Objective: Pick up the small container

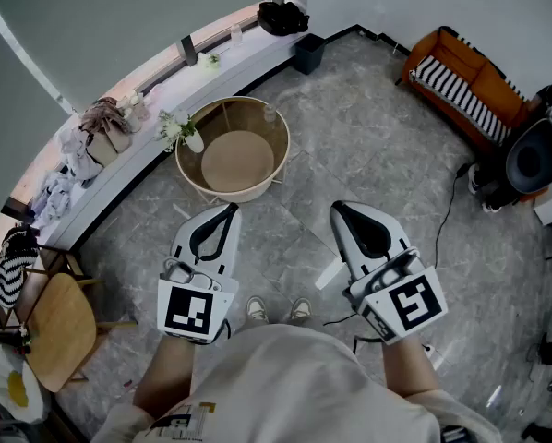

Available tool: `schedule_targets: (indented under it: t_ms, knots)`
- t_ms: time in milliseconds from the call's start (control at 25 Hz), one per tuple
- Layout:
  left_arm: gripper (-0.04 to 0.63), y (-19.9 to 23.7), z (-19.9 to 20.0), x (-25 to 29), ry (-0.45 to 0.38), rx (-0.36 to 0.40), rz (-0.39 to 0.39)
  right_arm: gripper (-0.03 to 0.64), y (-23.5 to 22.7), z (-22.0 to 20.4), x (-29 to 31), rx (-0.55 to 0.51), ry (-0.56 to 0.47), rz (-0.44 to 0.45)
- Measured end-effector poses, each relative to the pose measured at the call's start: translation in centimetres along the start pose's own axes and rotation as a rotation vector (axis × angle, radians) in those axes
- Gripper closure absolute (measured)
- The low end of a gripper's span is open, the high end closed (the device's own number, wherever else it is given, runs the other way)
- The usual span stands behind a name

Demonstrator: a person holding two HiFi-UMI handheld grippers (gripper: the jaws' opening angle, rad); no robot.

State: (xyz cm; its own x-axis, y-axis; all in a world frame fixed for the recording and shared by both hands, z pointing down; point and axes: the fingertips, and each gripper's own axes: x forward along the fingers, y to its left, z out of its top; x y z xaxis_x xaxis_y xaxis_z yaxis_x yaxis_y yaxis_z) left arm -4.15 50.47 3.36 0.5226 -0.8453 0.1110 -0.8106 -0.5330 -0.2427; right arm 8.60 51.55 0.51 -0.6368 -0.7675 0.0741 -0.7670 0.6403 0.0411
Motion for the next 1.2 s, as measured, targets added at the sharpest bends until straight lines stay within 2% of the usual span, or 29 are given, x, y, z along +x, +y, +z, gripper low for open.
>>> schedule_targets:
  t_ms: [160, 440, 1040, 1200]
  knots:
    - [0.589, -0.2, 0.1, -0.1, 0.001, -0.001, 0.002, 0.611, 0.2, 0.6, -0.2, -0.057, -0.006, -0.012]
    - [0.589, -0.7, 0.5, 0.0, -0.008, -0.020, 0.024, 0.611, -1.0, 0.3, -1.0, -0.006, -0.024, -0.018]
    - [0.589, -4.3, 0.5, 1.7, 0.024, -0.012, 0.048, 0.611, -4.0, -1.0, -3.4, 0.005, -0.031, 0.010]
    - [0.589, -5.4, 0.3, 2.5, 0.036, -0.037, 0.098, 0.611, -5.5, -2.0, -4.6, 0.002, -0.027, 0.029]
